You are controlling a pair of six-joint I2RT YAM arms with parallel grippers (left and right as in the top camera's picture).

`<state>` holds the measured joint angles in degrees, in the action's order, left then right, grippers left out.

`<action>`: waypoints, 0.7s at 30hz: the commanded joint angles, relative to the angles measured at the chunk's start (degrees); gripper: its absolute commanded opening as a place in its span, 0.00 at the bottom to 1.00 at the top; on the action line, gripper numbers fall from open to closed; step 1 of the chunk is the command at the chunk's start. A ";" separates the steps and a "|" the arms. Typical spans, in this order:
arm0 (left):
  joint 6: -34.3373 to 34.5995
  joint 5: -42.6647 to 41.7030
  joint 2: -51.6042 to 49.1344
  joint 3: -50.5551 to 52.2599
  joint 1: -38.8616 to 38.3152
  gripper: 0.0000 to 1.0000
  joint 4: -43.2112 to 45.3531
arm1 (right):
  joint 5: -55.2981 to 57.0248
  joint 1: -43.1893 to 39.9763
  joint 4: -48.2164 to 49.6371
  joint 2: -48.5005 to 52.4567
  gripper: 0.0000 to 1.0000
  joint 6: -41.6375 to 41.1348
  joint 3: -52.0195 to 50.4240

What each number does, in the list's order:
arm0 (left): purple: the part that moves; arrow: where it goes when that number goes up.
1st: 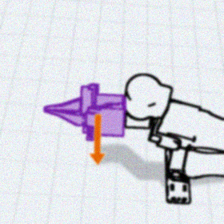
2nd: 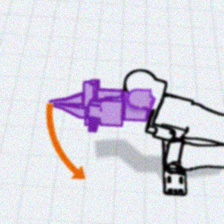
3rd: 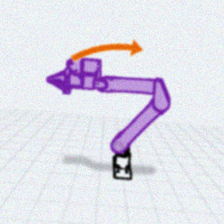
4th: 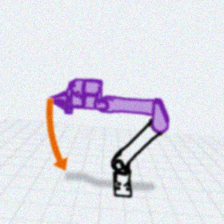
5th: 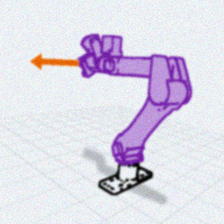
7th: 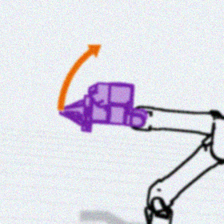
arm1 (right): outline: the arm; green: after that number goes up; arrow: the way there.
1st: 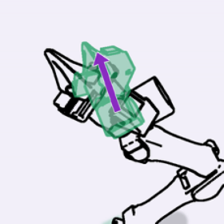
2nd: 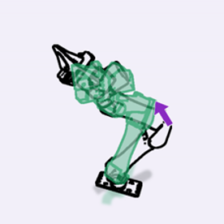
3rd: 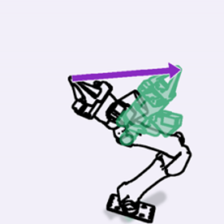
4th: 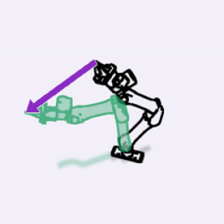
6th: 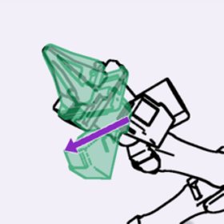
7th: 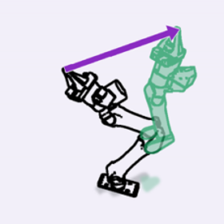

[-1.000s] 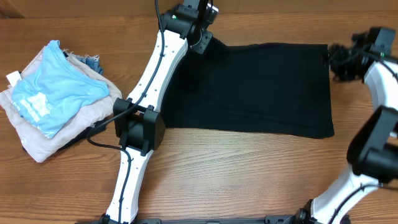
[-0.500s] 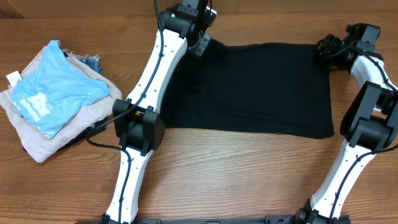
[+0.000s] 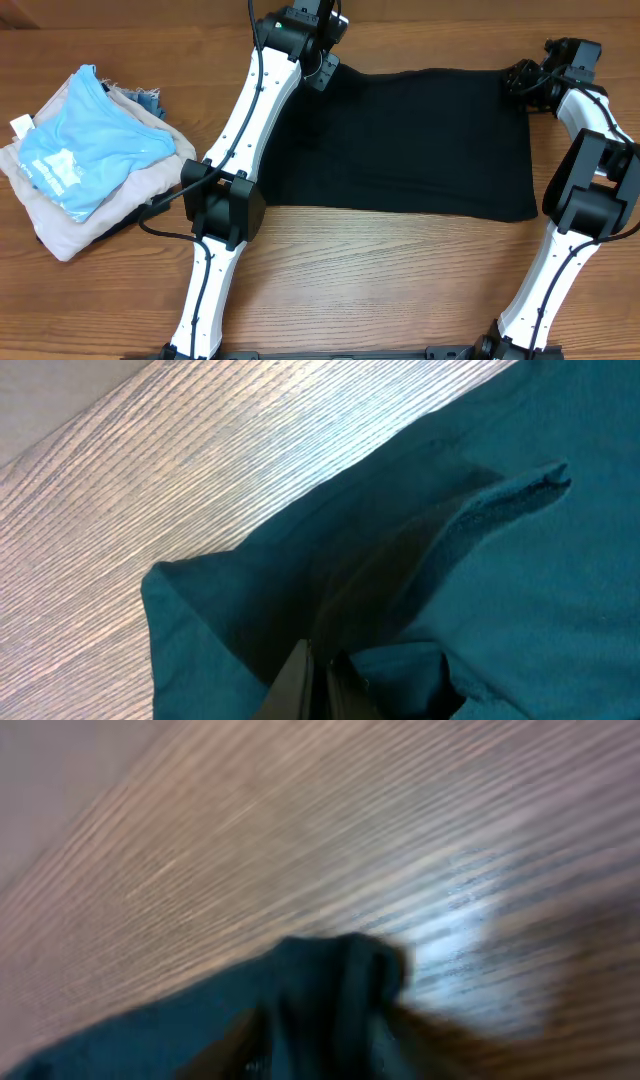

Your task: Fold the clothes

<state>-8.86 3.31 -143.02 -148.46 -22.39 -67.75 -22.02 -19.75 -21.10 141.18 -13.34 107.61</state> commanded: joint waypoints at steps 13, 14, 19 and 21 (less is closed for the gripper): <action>1.79 8.33 5.86 -1.84 -0.07 0.04 -4.44 | -6.97 -2.82 -7.06 -6.93 0.04 2.75 0.26; 1.81 9.07 5.90 -1.84 -0.04 0.04 -5.18 | -6.97 -3.21 -7.39 -6.93 0.04 2.80 0.26; 1.81 10.82 6.32 -1.84 -0.04 0.04 -11.06 | -8.59 -5.79 -9.64 -7.50 0.04 4.63 0.26; 2.10 10.84 6.71 -1.84 -0.04 0.04 -12.76 | -12.11 -6.69 -11.23 -8.13 0.04 7.30 0.26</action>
<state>-7.60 12.49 -139.28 -148.70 -22.39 -78.89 -29.87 -24.49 -31.11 136.55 -9.93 107.57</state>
